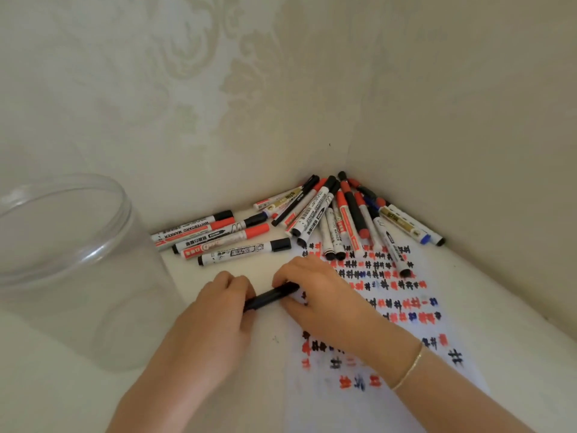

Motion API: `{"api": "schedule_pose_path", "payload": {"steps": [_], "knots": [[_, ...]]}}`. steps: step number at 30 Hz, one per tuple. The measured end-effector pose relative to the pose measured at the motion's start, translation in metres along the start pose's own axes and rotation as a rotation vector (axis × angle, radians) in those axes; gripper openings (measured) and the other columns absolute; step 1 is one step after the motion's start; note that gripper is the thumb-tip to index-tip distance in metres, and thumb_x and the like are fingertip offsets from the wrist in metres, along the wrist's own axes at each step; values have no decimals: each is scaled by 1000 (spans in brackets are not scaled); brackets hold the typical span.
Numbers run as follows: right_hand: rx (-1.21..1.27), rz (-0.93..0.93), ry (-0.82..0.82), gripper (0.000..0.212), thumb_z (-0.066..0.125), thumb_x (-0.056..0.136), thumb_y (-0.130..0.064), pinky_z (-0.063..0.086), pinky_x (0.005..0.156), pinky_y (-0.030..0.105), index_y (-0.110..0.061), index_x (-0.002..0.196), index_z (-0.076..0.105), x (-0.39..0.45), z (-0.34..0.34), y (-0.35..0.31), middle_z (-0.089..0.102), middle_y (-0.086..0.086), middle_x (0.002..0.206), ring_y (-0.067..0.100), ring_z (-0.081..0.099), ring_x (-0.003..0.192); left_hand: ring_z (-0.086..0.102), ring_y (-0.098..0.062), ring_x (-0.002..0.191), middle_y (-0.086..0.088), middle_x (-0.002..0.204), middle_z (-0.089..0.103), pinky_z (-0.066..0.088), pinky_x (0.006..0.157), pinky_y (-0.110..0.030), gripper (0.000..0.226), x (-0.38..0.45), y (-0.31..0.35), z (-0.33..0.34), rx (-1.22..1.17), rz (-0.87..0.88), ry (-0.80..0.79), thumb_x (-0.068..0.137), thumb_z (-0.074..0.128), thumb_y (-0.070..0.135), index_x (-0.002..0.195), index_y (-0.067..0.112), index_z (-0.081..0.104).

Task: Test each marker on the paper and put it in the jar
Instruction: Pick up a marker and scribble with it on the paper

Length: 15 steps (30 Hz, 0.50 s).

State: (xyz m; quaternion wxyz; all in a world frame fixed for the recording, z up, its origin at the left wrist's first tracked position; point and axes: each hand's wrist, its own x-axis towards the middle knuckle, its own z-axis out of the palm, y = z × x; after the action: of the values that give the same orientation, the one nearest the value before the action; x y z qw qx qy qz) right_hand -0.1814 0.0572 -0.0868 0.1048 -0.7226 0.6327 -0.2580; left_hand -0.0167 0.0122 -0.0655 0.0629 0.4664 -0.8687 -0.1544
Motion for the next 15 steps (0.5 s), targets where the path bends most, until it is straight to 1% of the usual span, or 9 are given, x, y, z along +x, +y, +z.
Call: {"api": "schedule_pose_path", "payload": {"steps": [3,6,8,10,11,12,13,14,15], "knots": [[302,233,-51,13,65,86,-13,50,81,22,-23,94,66,3,-19,-4,64,-5,90,12,59,85,55,-7,78,11,91,58,48,71,-28,8,-2,-8,-4,-220,35,3,97,46,32,99,38,51],[621,380,-52,13,69,84,-10,52,77,26,-16,95,71,1,-39,-1,68,2,83,14,62,74,57,-4,59,9,72,64,46,59,-21,7,2,-13,-10,-405,89,-48,95,49,43,95,43,56],[909,471,45,11,65,85,-4,56,77,28,-6,94,71,0,-47,1,66,9,80,18,63,72,53,1,52,11,66,62,43,56,-18,13,8,-11,-14,-478,141,-73,94,48,45,95,40,60],[1246,571,218,6,61,87,-5,53,63,25,-1,87,66,1,-48,-2,57,10,74,15,57,62,43,0,47,12,63,55,35,52,-18,21,16,-4,-17,-522,192,-97,94,48,43,96,29,64],[1384,607,272,7,62,87,-9,48,58,24,-4,81,63,1,-46,-5,51,8,70,14,51,56,40,-2,48,11,62,51,34,52,-20,25,19,2,-18,-554,217,-106,95,48,41,96,23,65],[1458,617,269,13,64,86,-14,44,54,23,-8,76,59,2,-44,-8,46,5,65,13,46,52,39,-5,49,9,62,49,34,53,-23,26,21,8,-19,-581,246,-107,95,48,39,97,19,65],[1449,608,221,18,66,86,-19,40,51,24,-11,73,56,3,-40,-11,43,3,61,13,42,48,42,-7,49,7,61,49,35,54,-22,26,23,16,-19,-594,280,-100,96,48,36,100,18,65],[1390,591,173,21,69,84,-22,36,49,24,-12,71,55,5,-37,-15,41,2,59,12,38,46,49,-7,52,5,63,55,36,54,-15,23,25,23,-20,-597,317,-92,98,47,33,106,21,64],[1325,576,160,22,72,82,-23,32,46,24,-12,70,56,7,-35,-18,41,2,58,12,35,45,56,0,57,9,65,60,37,53,-9,21,27,30,-20,-597,356,-80,99,46,30,113,27,61]]}}
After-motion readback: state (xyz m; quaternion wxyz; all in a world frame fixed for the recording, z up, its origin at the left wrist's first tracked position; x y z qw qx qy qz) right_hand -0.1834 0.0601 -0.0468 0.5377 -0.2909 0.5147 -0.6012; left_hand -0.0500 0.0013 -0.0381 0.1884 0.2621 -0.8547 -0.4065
